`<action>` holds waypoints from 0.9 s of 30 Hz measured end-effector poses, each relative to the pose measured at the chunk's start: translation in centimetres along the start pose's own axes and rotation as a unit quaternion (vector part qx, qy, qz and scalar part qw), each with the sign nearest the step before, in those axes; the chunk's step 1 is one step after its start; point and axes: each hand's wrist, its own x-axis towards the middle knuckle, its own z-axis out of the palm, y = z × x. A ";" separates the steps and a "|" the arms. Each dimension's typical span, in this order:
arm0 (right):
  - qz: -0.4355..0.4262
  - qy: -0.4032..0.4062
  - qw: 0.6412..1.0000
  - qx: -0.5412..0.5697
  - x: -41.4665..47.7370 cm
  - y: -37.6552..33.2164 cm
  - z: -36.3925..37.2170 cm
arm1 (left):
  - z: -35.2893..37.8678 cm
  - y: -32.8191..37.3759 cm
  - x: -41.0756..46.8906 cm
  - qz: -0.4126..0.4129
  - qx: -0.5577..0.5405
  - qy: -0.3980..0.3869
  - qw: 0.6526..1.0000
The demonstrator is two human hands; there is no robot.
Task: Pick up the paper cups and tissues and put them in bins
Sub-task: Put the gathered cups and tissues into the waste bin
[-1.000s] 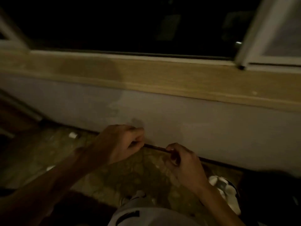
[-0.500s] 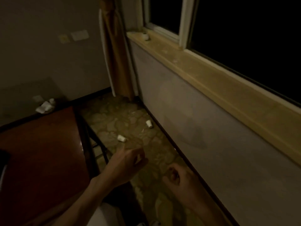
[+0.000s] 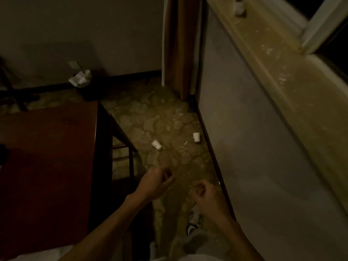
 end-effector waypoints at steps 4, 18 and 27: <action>0.032 -0.023 0.999 -0.001 8.1 -0.9 -3.3 | -0.1 1.6 7.8 -0.059 -0.054 -0.031 0.996; 0.154 -0.074 0.974 -0.150 38.4 -1.9 -3.5 | 2.7 -6.5 36.8 -0.149 -0.018 -0.135 0.979; 0.250 -0.114 0.956 -0.105 55.8 3.0 2.0 | 10.0 -15.5 52.7 -0.124 0.016 -0.240 0.963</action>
